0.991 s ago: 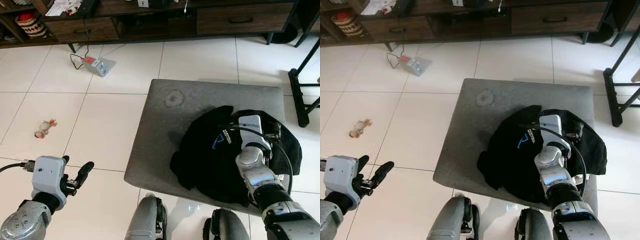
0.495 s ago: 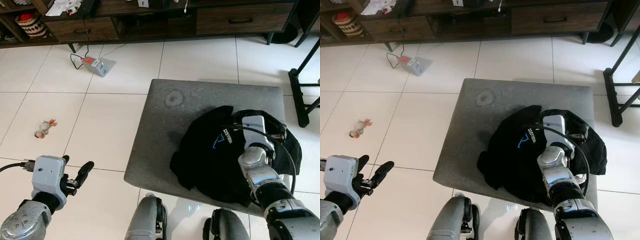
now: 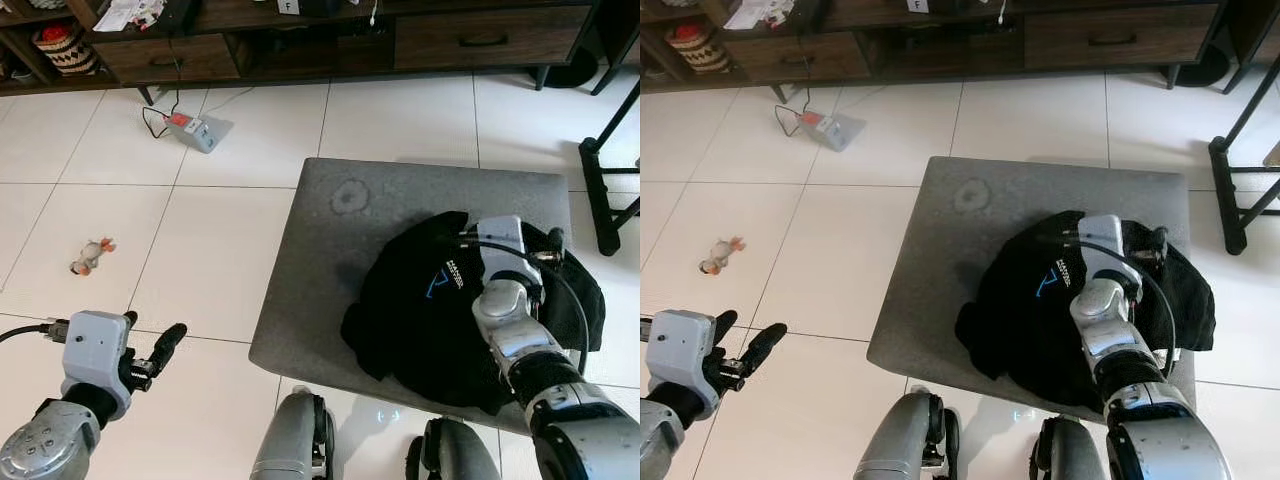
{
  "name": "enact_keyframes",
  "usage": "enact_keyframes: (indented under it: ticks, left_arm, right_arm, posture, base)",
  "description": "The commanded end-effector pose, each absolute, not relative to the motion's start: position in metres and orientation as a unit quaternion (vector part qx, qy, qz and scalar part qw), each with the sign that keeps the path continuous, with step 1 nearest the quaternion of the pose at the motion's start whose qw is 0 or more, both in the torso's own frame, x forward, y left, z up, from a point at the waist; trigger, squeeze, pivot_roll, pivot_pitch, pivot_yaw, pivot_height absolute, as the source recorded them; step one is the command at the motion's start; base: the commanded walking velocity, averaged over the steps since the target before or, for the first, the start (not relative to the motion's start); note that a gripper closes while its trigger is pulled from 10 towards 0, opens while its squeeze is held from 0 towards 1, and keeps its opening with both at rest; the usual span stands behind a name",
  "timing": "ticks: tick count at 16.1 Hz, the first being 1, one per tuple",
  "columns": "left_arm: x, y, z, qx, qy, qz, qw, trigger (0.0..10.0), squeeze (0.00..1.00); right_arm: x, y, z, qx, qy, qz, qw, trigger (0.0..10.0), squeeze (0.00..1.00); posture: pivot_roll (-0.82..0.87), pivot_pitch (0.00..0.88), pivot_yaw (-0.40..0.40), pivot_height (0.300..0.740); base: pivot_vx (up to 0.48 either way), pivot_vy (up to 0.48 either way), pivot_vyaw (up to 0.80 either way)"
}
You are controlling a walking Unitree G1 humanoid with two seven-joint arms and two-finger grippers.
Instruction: Hang hanger
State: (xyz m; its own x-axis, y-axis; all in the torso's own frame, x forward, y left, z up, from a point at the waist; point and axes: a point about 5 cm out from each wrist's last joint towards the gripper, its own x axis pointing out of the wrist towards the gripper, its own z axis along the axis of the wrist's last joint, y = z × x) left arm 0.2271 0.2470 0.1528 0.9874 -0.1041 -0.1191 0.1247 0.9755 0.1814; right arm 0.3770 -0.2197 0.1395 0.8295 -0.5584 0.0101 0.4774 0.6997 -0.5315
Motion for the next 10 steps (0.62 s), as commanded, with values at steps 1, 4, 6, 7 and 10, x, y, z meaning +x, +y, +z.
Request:
enact_keyframes:
  ticks: [1,4,6,7,10]
  left_arm:
    - [0.221,0.258,0.15,0.1,0.071,-0.042,0.992,10.0,0.0]
    - [0.221,0.258,0.15,0.1,0.072,-0.042,0.992,10.0,0.0]
    - [0.221,0.257,0.15,0.099,0.073,-0.043,0.991,10.0,0.0]
    - [0.221,0.258,0.15,0.099,0.073,-0.043,0.991,10.0,0.0]
    - [0.22,0.258,0.151,0.099,0.073,-0.043,0.991,10.0,0.0]
  right_arm:
    - [0.373,-0.219,0.128,-0.271,0.106,-0.278,0.916,10.0,0.0]
    - [0.37,-0.224,0.122,-0.269,0.122,-0.286,0.912,10.0,0.0]
    - [0.367,-0.227,0.116,-0.265,0.138,-0.287,0.91,10.0,0.0]
    - [0.364,-0.233,0.111,-0.268,0.154,-0.29,0.906,10.0,0.0]
    - [0.359,-0.25,0.108,-0.27,0.169,-0.311,0.895,10.0,0.0]
  posture:
    - [0.25,0.419,0.216,0.653]
    - [0.24,0.419,0.218,0.653]
    - [0.24,0.418,0.219,0.653]
    - [0.24,0.418,0.219,0.653]
    - [0.25,0.42,0.222,0.653]
  base:
    - [0.0,0.0,0.0]
    - [0.0,0.0,0.0]
    - [0.0,0.0,0.0]
    - [0.0,0.0,0.0]
    - [0.0,0.0,0.0]
